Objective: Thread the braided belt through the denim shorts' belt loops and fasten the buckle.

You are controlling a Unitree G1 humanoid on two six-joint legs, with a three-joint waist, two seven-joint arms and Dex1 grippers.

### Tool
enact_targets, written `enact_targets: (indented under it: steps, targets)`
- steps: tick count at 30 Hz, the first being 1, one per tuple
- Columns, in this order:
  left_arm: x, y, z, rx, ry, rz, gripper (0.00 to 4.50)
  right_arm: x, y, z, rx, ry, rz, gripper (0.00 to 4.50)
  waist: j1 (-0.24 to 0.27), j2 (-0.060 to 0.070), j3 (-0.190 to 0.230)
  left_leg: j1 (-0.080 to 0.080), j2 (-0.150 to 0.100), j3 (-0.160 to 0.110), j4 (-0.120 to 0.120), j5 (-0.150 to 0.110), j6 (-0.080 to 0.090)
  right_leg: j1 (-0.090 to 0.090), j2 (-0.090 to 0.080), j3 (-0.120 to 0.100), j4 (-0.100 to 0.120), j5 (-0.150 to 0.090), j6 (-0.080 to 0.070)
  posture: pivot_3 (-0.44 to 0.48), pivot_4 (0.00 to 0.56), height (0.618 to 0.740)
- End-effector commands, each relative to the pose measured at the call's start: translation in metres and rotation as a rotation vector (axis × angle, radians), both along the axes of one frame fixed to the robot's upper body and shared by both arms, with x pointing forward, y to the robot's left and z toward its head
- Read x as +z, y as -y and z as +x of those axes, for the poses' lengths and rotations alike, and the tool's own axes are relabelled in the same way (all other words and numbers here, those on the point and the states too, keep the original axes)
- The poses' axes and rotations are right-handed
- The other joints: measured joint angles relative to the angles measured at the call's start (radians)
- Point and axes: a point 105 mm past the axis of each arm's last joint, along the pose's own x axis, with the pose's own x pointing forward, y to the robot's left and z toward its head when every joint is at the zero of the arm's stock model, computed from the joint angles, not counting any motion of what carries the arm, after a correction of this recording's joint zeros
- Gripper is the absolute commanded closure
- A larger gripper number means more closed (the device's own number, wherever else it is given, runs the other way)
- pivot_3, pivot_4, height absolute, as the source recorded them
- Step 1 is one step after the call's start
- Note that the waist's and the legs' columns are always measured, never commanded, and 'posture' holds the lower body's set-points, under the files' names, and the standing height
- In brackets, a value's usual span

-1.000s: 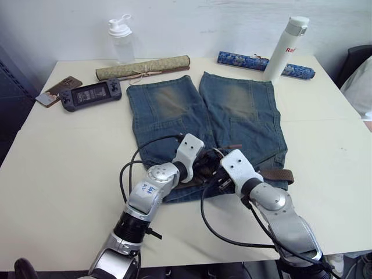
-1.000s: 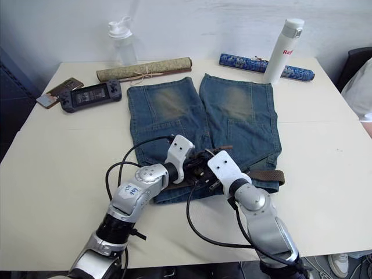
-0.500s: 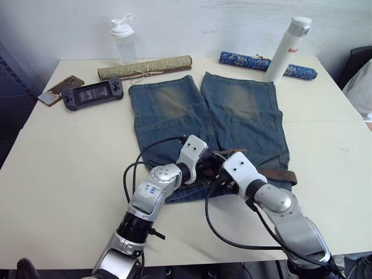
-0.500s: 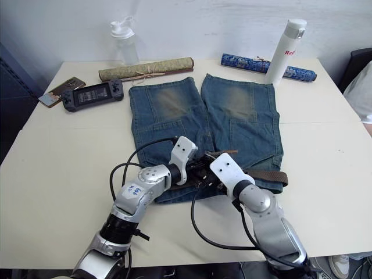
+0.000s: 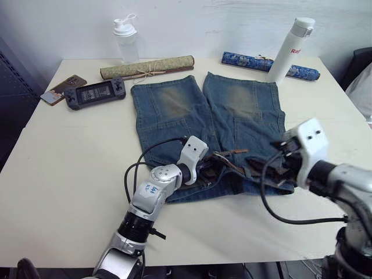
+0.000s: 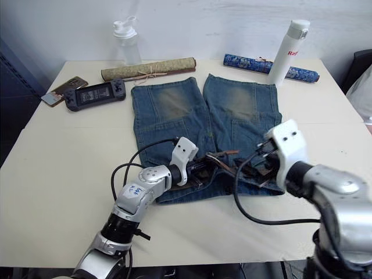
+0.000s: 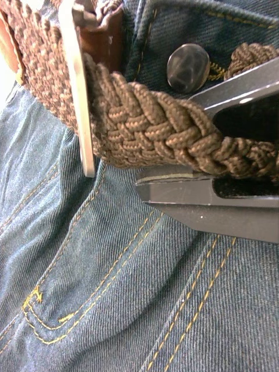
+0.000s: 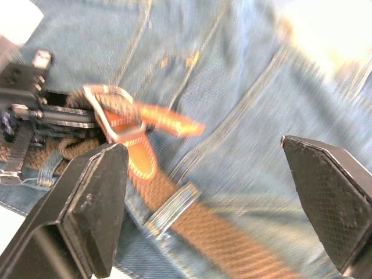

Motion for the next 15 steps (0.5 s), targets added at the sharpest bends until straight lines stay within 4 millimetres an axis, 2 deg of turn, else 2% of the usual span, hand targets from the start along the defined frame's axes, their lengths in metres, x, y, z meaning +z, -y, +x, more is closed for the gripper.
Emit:
enact_targets:
  steps: [1,3,6,15]
  targets:
    - [0.006,0.01,-0.002,-0.041,0.019,-0.018,4.5,0.009,-0.02,-0.001,0.195,0.262,-0.432,0.03,0.004,0.0,0.0,0.0,0.0,0.0,0.0,0.0,0.0,0.0,0.0,0.0,0.0,0.0,0.0,0.0,0.15,0.717]
    - [0.007,0.012,-0.002,-0.047,0.023,-0.018,4.5,-0.001,-0.024,0.007,0.258,0.311,-0.536,0.03,0.003,-0.002,0.0,0.0,-0.001,0.002,0.0,0.0,0.0,0.0,0.002,0.0,-0.001,0.001,0.001,0.0,0.15,0.717]
    - [0.008,0.013,-0.002,-0.052,0.027,-0.017,4.5,-0.012,-0.028,0.017,0.304,0.352,-0.602,0.03,0.003,-0.002,0.001,0.001,-0.001,0.002,0.002,0.0,0.0,0.001,0.003,0.0,-0.001,0.002,0.003,0.0,0.15,0.717]
    - [0.01,0.012,-0.001,-0.049,0.039,-0.012,4.5,-0.021,-0.036,0.037,0.339,0.439,-0.654,0.03,0.006,-0.003,0.001,0.0,-0.002,0.001,0.004,0.002,0.001,0.003,0.002,-0.002,-0.001,0.002,0.004,0.0,0.15,0.717]
